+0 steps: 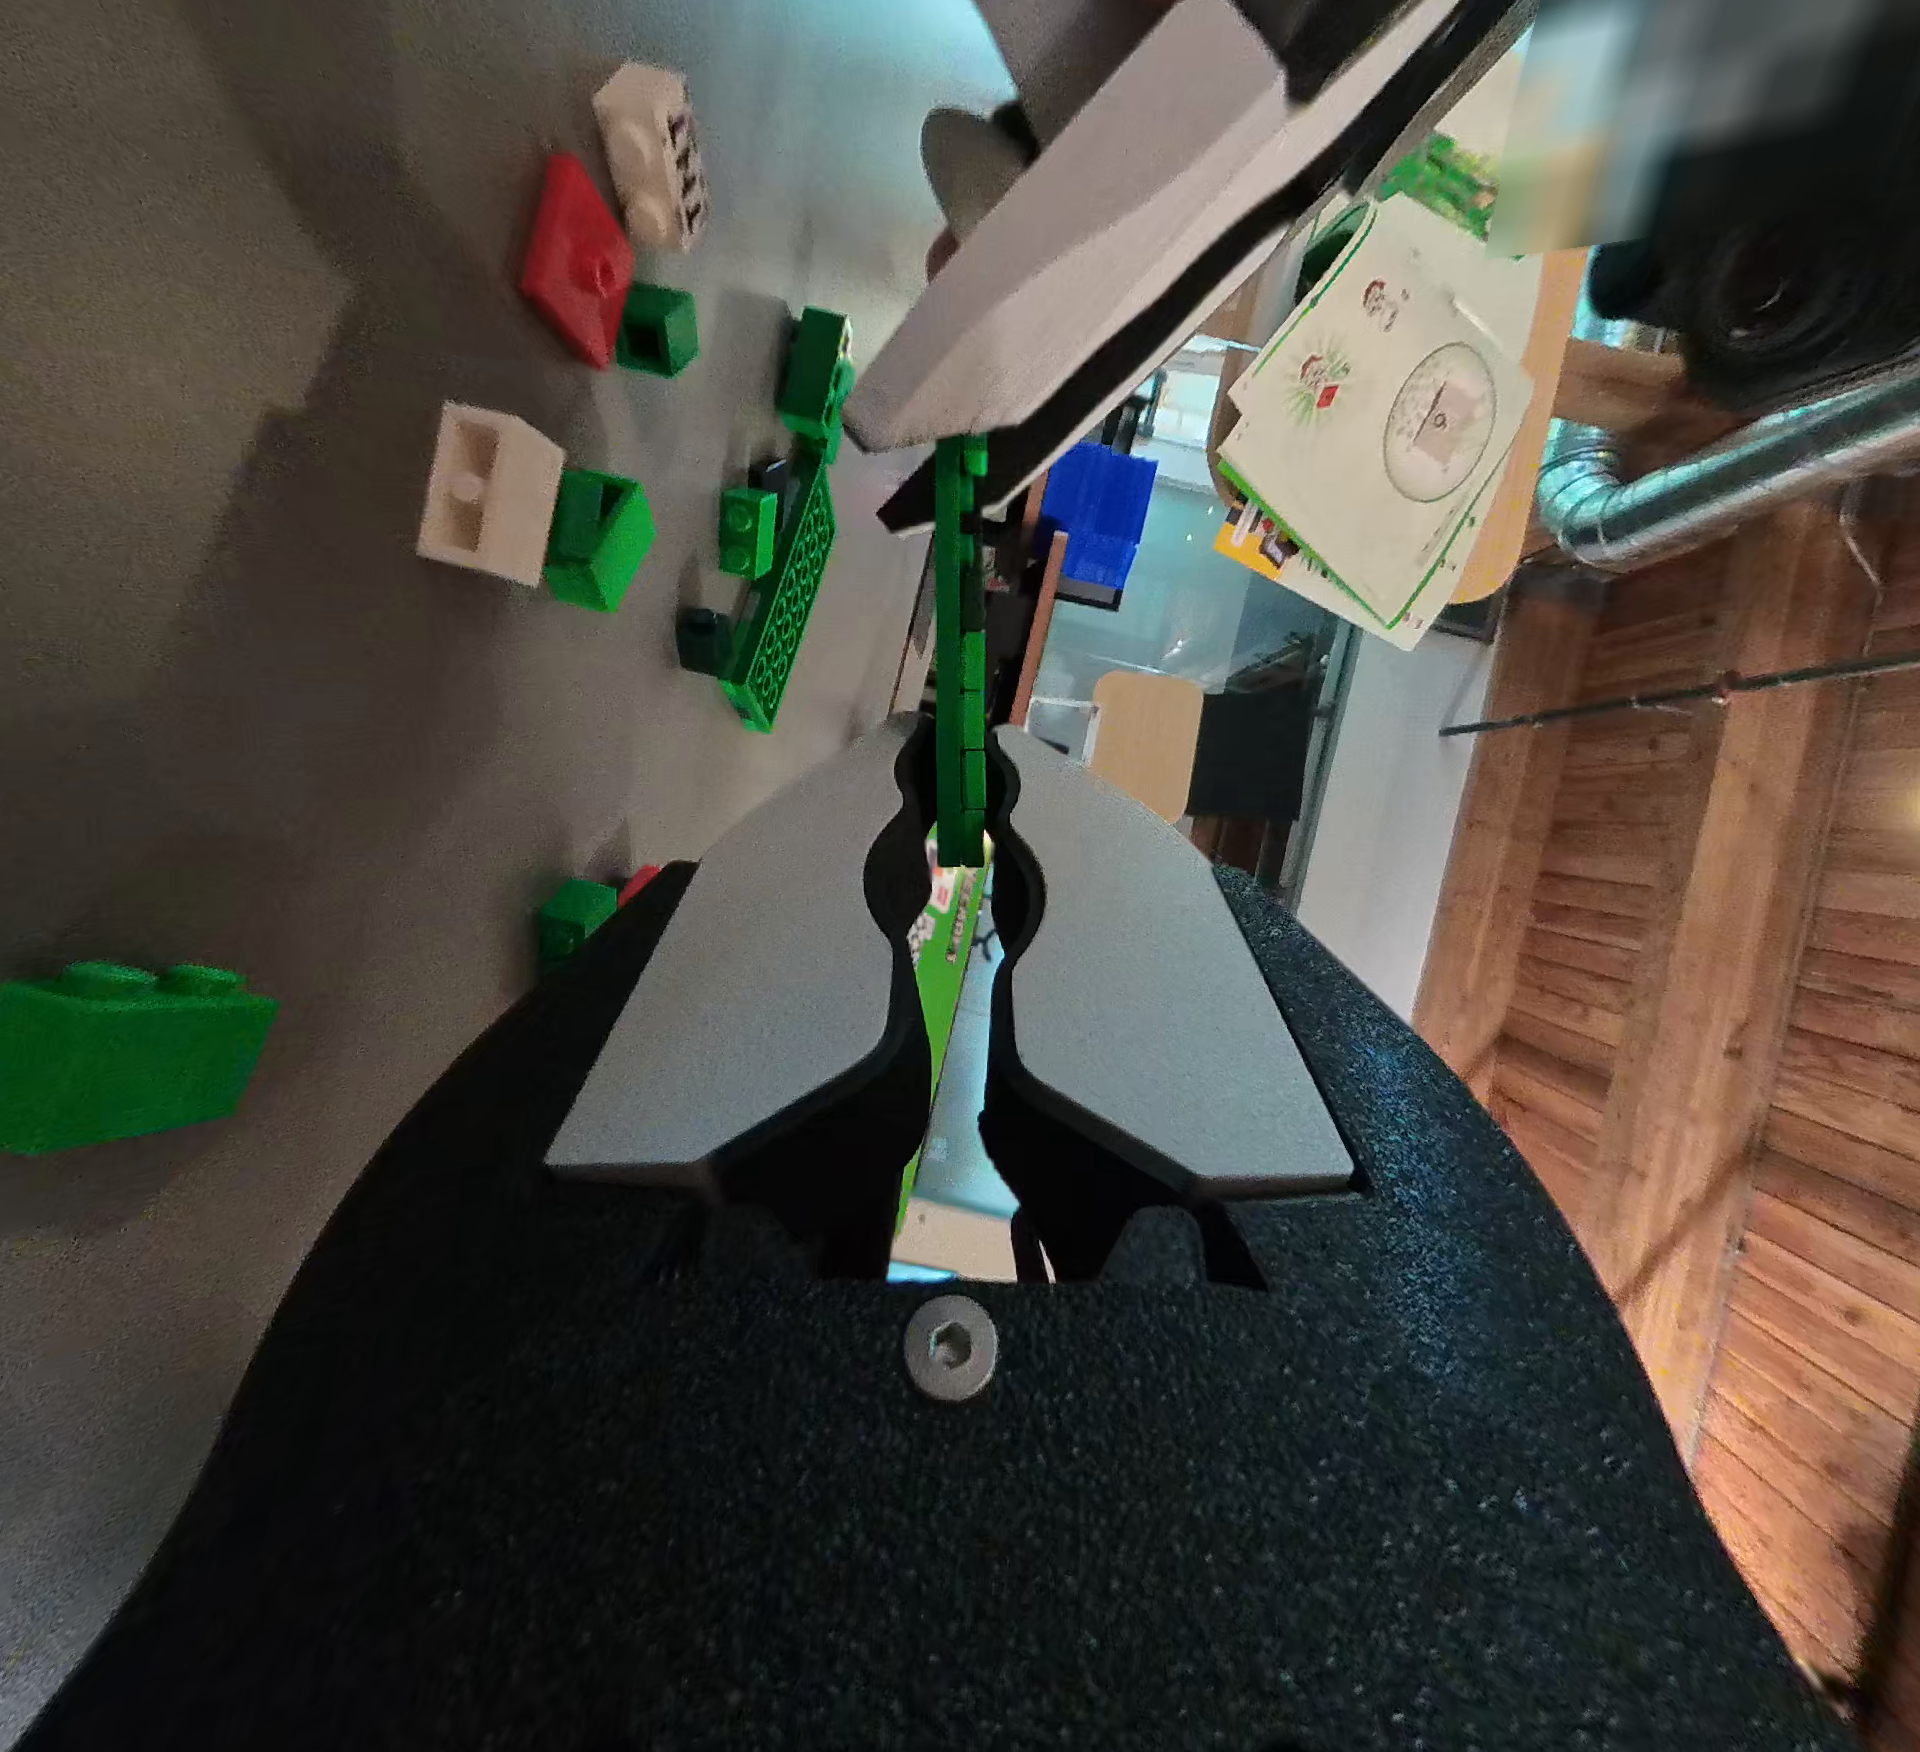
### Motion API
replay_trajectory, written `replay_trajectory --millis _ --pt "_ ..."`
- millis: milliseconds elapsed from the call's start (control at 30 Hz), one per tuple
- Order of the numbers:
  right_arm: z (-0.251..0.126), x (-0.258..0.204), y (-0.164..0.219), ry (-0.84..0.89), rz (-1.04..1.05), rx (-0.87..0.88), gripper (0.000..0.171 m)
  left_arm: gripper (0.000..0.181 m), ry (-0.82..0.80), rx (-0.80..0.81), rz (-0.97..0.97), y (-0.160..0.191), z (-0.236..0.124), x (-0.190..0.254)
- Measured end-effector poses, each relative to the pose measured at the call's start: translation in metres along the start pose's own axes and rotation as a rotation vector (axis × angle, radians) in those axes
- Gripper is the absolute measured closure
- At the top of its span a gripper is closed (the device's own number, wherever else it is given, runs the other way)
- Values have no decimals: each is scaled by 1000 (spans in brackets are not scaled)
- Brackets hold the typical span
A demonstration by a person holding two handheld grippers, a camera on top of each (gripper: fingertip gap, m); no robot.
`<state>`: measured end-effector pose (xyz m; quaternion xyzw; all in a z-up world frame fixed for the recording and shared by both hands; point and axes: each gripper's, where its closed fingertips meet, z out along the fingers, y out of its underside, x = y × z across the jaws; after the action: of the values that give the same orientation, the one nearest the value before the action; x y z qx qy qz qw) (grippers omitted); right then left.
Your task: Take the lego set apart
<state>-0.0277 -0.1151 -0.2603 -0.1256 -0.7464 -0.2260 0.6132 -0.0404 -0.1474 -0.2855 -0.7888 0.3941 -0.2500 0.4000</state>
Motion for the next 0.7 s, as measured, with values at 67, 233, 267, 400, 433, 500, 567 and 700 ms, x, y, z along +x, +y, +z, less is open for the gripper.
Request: replay_trajectory --millis 67,233,267,400,433,500,567,700 --pt "-2 2 -4 11 -1 16 165 129 10 12 8 -1 0 2" --pt "-4 5 -5 14 30 37 165 146 70 87 42 -9 -4 10" --pt "-4 6 -5 12 41 43 165 146 85 100 32 -10 -5 11" --pt "-6 10 -8 21 88 67 165 146 160 172 -35 -15 -11 14" --pt "-7 11 -9 25 97 73 165 146 182 191 -56 -17 -12 15" --pt "-7 13 -10 27 127 86 165 146 221 229 -89 -20 -15 16" --pt "-8 17 -12 58 127 98 165 153 304 293 -156 -27 -22 20" --pt "-10 24 -11 88 140 95 165 154 390 350 -259 -32 -26 20"
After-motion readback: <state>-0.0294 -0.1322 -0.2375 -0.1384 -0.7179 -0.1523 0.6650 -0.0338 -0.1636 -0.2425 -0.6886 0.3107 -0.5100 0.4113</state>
